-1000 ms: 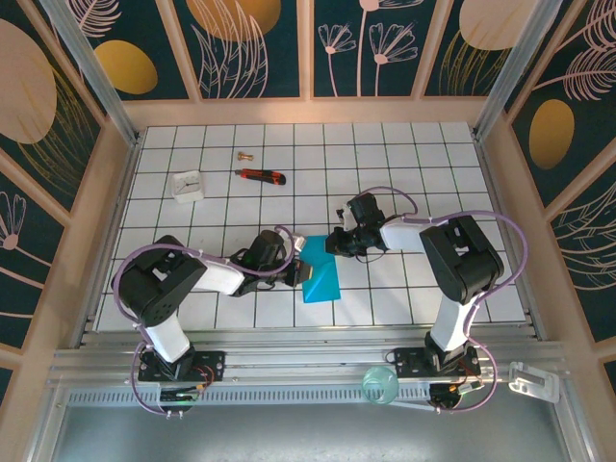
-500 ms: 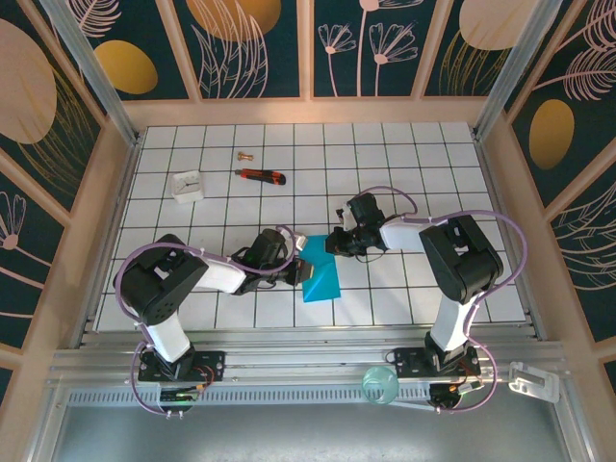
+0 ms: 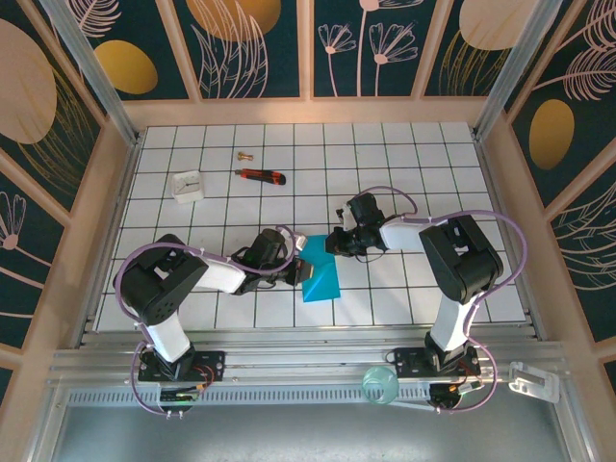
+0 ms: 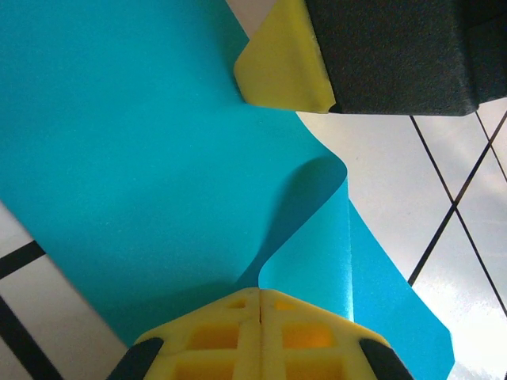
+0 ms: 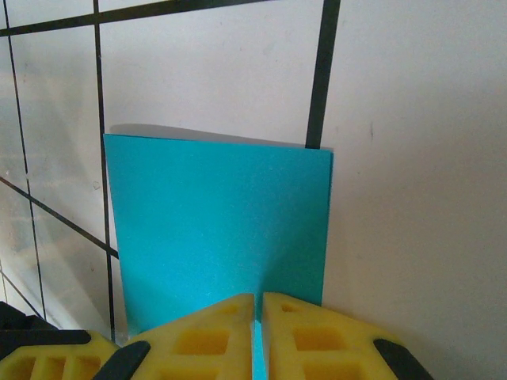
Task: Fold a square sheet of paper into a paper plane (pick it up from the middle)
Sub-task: Fold the triangle a second time at the center of the table.
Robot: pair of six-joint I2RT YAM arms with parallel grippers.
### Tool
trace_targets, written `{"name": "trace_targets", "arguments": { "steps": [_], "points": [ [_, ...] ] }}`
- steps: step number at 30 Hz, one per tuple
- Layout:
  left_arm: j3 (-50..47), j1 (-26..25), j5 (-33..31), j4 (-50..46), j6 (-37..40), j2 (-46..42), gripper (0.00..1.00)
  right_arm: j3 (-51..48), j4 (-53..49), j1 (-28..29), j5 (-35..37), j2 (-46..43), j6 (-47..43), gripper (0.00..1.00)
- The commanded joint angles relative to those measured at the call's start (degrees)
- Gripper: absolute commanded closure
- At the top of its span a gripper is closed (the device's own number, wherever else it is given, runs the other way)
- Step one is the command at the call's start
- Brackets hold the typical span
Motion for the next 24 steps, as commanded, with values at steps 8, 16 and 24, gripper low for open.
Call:
{"name": "trace_targets", "arguments": {
  "steps": [8, 16, 24],
  "points": [
    [-1.24, 0.68, 0.43, -0.79, 1.22, -1.28, 1.0, -0.15, -3.6, 0.67, 4.26, 2.55, -1.1, 0.88],
    [-1.57, 0.7, 0.73, -0.4, 0.95, -0.91, 1.0, -0.36, -3.5, 0.67, 4.35, 2.47, -1.01, 0.88],
    [0.19, 0.75, 0.6, -1.57, 1.5, 0.81, 1.0, -0.36, -3.6, 0.76, 4.48, 2.55, -0.93, 0.88]
  ]
}}
